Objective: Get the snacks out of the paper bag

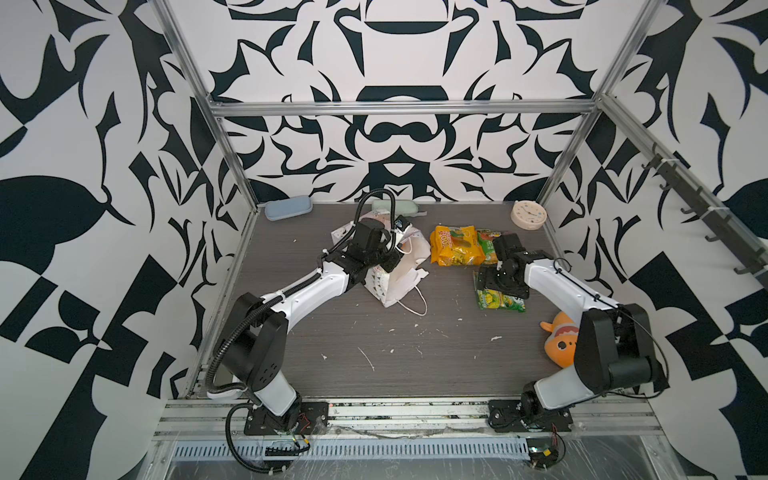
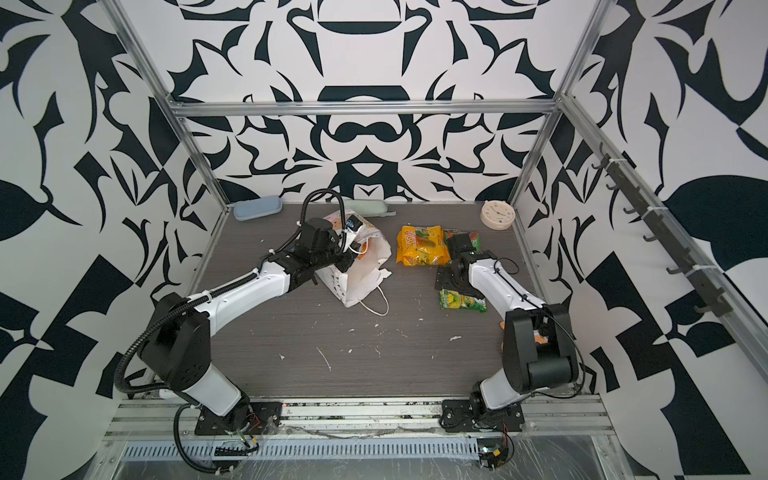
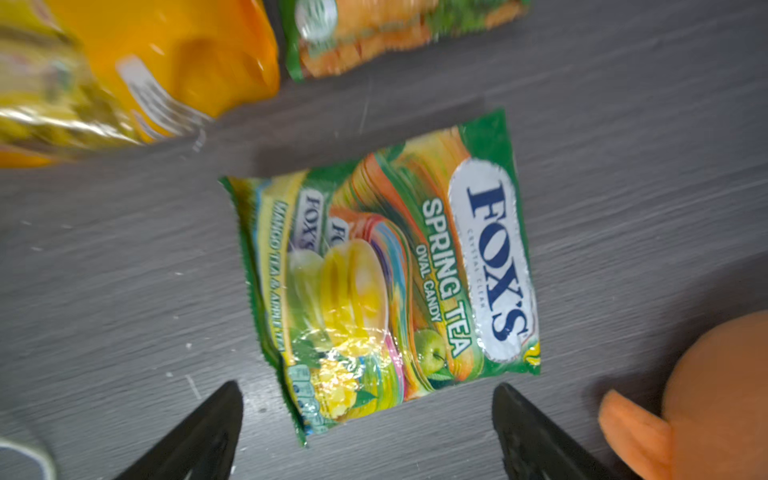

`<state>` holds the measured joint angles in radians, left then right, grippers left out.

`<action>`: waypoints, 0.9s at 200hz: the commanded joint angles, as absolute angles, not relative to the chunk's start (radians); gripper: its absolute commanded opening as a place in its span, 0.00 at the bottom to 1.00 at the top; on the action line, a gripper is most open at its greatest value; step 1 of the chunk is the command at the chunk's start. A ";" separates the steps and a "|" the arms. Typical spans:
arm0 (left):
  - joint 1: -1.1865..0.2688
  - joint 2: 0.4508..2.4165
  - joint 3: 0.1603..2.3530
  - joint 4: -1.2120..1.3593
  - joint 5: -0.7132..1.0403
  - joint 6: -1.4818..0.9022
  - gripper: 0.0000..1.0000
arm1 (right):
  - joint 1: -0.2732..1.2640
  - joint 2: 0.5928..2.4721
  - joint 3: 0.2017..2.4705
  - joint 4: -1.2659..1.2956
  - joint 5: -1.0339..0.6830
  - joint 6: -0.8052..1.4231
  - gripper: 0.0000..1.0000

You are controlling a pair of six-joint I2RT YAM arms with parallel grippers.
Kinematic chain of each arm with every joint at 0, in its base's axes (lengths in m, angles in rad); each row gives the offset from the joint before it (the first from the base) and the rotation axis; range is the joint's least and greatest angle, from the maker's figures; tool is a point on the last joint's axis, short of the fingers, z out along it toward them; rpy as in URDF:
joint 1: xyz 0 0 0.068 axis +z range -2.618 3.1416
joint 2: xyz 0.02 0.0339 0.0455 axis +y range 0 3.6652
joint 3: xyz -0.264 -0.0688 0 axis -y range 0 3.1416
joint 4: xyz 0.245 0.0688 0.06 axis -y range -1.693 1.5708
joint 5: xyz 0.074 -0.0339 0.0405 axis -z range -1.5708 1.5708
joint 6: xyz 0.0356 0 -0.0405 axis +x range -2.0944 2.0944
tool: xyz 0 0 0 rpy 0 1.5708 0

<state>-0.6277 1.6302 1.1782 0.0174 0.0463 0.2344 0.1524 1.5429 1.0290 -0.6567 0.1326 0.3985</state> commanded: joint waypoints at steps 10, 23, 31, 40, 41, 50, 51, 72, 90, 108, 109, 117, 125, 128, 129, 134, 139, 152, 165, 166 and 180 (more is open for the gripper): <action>-0.627 1.632 1.194 0.029 0.078 0.220 0.00 | 0.155 1.581 1.016 -0.618 0.164 0.408 0.92; -0.627 1.635 1.196 0.024 0.078 0.217 0.00 | 0.156 1.612 1.022 -0.609 0.157 0.403 0.91; -0.627 1.632 1.198 0.019 0.077 0.216 0.00 | 0.157 1.630 1.025 -0.605 0.152 0.400 0.90; -0.627 1.631 1.199 0.013 0.077 0.215 0.00 | 0.156 1.649 1.029 -0.603 0.154 0.402 0.89; -0.627 1.630 1.200 0.012 0.077 0.216 0.00 | 0.157 1.650 1.028 -0.602 0.154 0.401 0.89; -0.627 1.627 1.199 0.009 0.076 0.215 0.00 | 0.158 1.665 1.029 -0.596 0.168 0.401 0.88; -0.627 1.626 1.199 0.009 0.076 0.215 0.00 | 0.158 1.666 1.029 -0.596 0.169 0.401 0.87; -0.627 1.619 1.198 0.006 0.068 0.216 0.00 | 0.156 1.696 1.031 -0.582 0.176 0.390 0.83; -0.627 1.620 1.198 0.002 0.067 0.218 0.00 | 0.155 1.712 1.042 -0.580 0.176 0.360 0.80; -0.627 1.620 1.200 0.000 0.068 0.218 0.00 | 0.154 1.723 1.064 -0.596 0.233 0.334 0.80; -0.627 1.620 1.199 0.000 0.067 0.218 0.00 | 0.154 1.723 1.064 -0.595 0.235 0.333 0.80; -0.627 1.620 1.200 0.000 0.066 0.219 0.00 | 0.150 1.723 1.066 -0.597 0.242 0.320 0.80; -0.627 1.619 1.200 0.000 0.066 0.220 0.00 | 0.143 1.721 1.071 -0.603 0.243 0.313 0.80; -0.627 1.618 1.200 0.000 0.065 0.221 0.00 | 0.138 1.719 1.071 -0.604 0.243 0.310 0.80; -0.627 1.618 1.200 0.000 0.065 0.221 0.00 | 0.138 1.719 1.071 -0.604 0.244 0.309 0.80; -0.627 1.619 1.200 0.000 0.064 0.221 0.00 | 0.132 1.716 1.071 -0.606 0.243 0.305 0.79; -0.627 1.617 1.199 0.000 0.063 0.223 0.00 | 0.124 1.713 1.071 -0.606 0.242 0.300 0.79; -0.627 1.616 1.199 -0.002 0.061 0.223 0.00 | 0.106 1.708 1.069 -0.602 0.232 0.277 0.78; -0.627 1.615 1.197 0.000 0.062 0.225 0.00 | 0.096 1.709 1.075 -0.604 0.230 0.254 0.78; -0.627 1.614 1.197 -0.001 0.062 0.225 0.00 | 0.095 1.709 1.076 -0.605 0.229 0.252 0.78; -0.627 1.614 1.196 -0.001 0.062 0.226 0.00 | 0.094 1.711 1.083 -0.609 0.233 0.225 0.78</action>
